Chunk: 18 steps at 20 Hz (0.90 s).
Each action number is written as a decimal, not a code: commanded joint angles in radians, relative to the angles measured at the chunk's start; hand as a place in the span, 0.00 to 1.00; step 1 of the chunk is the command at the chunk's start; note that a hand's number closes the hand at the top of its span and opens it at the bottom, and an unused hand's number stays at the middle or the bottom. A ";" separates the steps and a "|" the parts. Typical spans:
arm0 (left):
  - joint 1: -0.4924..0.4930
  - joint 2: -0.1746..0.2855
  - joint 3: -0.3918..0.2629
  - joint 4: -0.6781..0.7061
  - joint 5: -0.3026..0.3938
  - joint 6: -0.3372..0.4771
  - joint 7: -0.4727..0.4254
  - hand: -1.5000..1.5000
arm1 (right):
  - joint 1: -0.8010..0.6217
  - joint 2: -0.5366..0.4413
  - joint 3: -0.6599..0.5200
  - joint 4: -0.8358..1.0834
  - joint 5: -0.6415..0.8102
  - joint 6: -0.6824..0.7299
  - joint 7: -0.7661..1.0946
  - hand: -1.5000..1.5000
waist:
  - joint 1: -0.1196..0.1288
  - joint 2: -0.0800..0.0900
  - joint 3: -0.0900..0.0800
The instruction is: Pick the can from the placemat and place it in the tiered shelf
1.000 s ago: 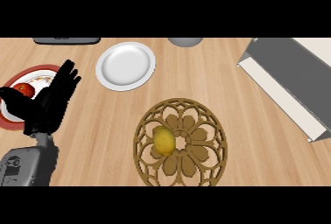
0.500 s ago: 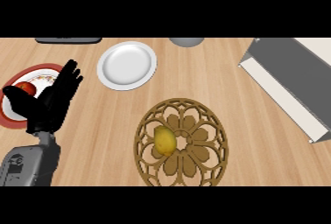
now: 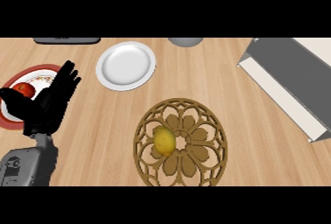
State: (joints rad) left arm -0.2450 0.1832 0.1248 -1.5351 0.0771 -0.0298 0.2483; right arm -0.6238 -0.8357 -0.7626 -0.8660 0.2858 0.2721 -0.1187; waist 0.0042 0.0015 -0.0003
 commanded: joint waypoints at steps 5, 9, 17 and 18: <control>-0.037 0.022 0.036 0.032 0.018 -0.004 0.016 0.50 | 0.046 -0.278 -0.099 0.203 -0.121 0.277 -0.006 0.00 | -0.009 -0.001 0.001; -0.010 -0.022 -0.004 0.042 -0.019 0.013 -0.047 0.50 | 0.110 -0.375 -0.143 0.371 -0.149 0.389 -0.165 0.00 | -0.006 0.003 0.002; -0.042 0.041 0.041 -0.019 0.031 -0.014 0.056 0.50 | 0.309 -0.440 -0.180 0.438 -0.164 0.554 -0.479 0.00 | -0.016 -0.002 0.005; 0.007 -0.007 0.016 0.018 -0.002 0.007 -0.027 0.50 | 0.313 -0.437 -0.164 0.432 -0.153 0.537 -0.510 0.00 | -0.011 0.001 0.005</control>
State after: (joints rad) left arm -0.2519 0.1905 0.1442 -1.5284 0.0872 -0.0351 0.2463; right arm -0.3808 -1.2587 -0.9267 -0.4427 0.1312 0.7044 -0.4419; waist -0.0049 0.0027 0.0042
